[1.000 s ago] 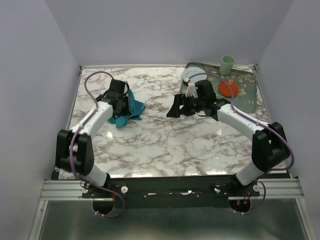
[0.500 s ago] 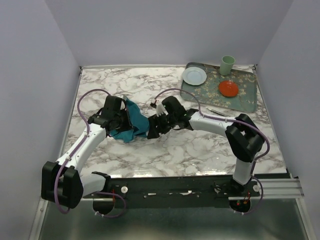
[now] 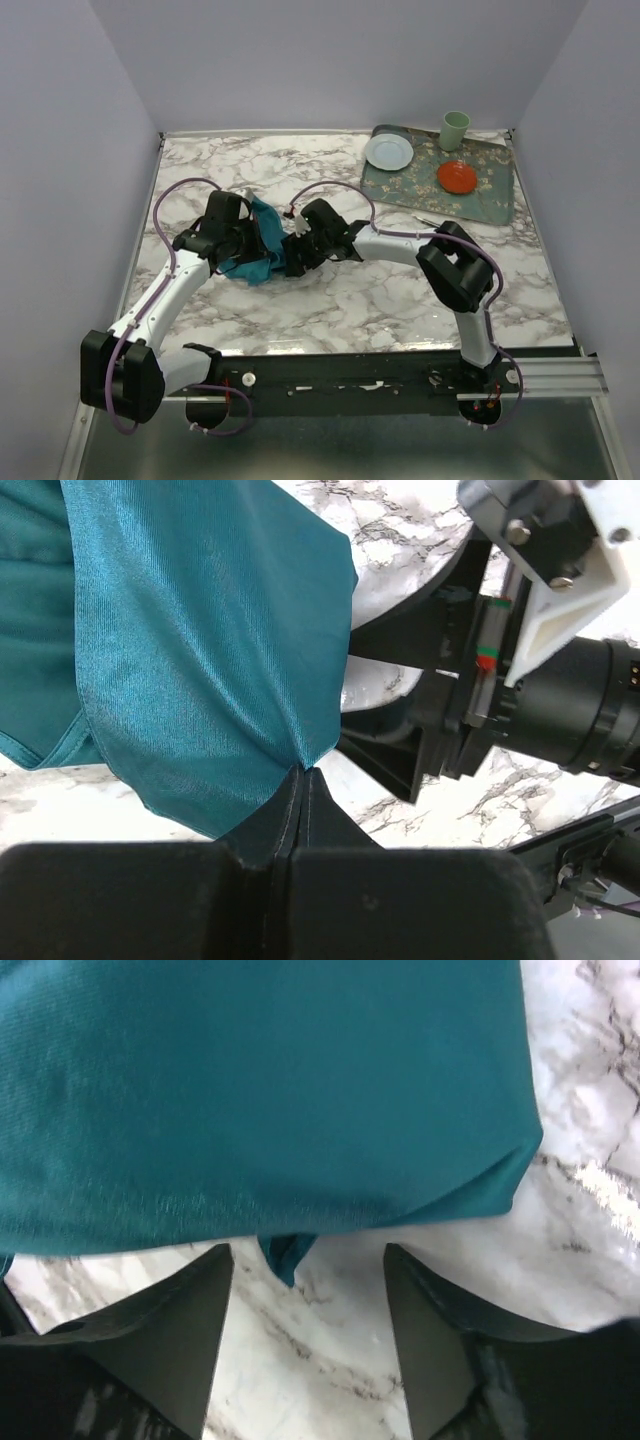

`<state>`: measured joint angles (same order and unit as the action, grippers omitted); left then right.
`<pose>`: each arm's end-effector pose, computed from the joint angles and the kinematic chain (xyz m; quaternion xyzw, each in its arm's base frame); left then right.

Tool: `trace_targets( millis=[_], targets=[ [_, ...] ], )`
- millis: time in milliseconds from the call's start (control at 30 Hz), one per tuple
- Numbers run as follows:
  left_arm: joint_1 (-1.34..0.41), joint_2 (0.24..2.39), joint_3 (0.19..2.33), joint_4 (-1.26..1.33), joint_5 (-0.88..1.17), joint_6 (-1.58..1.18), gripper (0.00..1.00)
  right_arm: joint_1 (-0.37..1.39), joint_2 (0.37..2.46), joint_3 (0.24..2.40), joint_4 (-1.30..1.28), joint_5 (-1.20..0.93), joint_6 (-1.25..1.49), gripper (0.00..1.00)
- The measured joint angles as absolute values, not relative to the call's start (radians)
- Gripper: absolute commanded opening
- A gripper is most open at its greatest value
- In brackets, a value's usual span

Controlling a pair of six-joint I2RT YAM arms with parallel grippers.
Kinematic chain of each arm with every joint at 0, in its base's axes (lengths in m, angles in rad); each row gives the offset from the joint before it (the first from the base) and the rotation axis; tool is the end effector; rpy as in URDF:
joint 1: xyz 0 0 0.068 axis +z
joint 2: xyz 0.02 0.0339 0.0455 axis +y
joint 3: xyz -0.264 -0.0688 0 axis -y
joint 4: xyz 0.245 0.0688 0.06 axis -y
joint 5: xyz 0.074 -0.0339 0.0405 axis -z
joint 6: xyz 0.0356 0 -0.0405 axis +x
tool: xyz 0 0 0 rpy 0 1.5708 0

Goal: Fold the napkin, place the utensils inside, and roll it up
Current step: Flatten the napkin out

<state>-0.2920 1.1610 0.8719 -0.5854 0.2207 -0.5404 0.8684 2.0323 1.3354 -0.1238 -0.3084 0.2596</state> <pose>0.2242 -0.0755 0.2599 -0.0785 0.9317 -0.2318 0.2683 0.2744 0.3409 0.1597 -0.3293 0.8603 0.3143 0.2295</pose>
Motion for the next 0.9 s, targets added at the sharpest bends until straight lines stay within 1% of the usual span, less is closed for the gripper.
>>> trace_targets(
  millis=[67, 167, 200, 233, 267, 300, 333, 367, 467, 600, 667, 767, 900],
  targets=[
    [-0.291, 1.161, 0.872, -0.585, 0.223, -0.54, 0.0, 0.869, 2.051, 1.355, -0.123, -0.298, 0.248, 0.6],
    [-0.286, 1.159, 0.873, -0.586, 0.223, -0.54, 0.0, 0.875, 2.067, 1.369, -0.112, -0.297, 0.234, 0.6],
    [-0.28, 1.159, 0.874, -0.586, 0.224, -0.54, 0.0, 0.878, 2.067, 1.369, -0.11, -0.297, 0.232, 0.56],
    [-0.276, 1.158, 0.875, -0.587, 0.226, -0.54, 0.0, 0.886, 2.067, 1.369, -0.106, -0.297, 0.231, 0.49],
    [-0.269, 1.158, 0.878, -0.587, 0.226, -0.54, 0.0, 0.892, 2.067, 1.368, -0.102, -0.297, 0.23, 0.39],
    [-0.263, 1.157, 0.881, -0.587, 0.226, -0.54, 0.0, 0.904, 2.067, 1.367, -0.098, -0.297, 0.231, 0.16],
    [-0.255, 1.157, 0.889, -0.589, 0.226, -0.539, 0.0, 0.918, 2.069, 1.367, -0.092, -0.297, 0.233, 0.06],
    [-0.249, 1.157, 0.897, -0.589, 0.226, -0.538, 0.0, 0.927, 2.07, 1.367, -0.088, -0.297, 0.237, 0.01],
    [-0.225, 1.157, 0.929, -0.596, 0.226, -0.532, 0.0, 0.945, 2.07, 1.368, -0.093, -0.264, 0.242, 0.01],
    [-0.167, 1.156, 1.021, -0.612, 0.208, -0.524, 0.0, 0.947, 2.043, 1.382, -0.184, -0.134, 0.215, 0.01],
    [-0.132, 1.156, 1.092, -0.609, 0.184, -0.516, 0.0, 0.94, 1.984, 1.399, -0.265, -0.04, 0.17, 0.01],
    [-0.086, 1.193, 1.288, -0.603, 0.128, -0.493, 0.0, 0.921, 1.889, 1.474, -0.369, 0.066, 0.096, 0.01],
    [-0.021, 1.287, 1.57, -0.584, 0.103, -0.472, 0.0, 0.845, 1.768, 1.71, -0.442, 0.177, -0.003, 0.0]
  ],
)
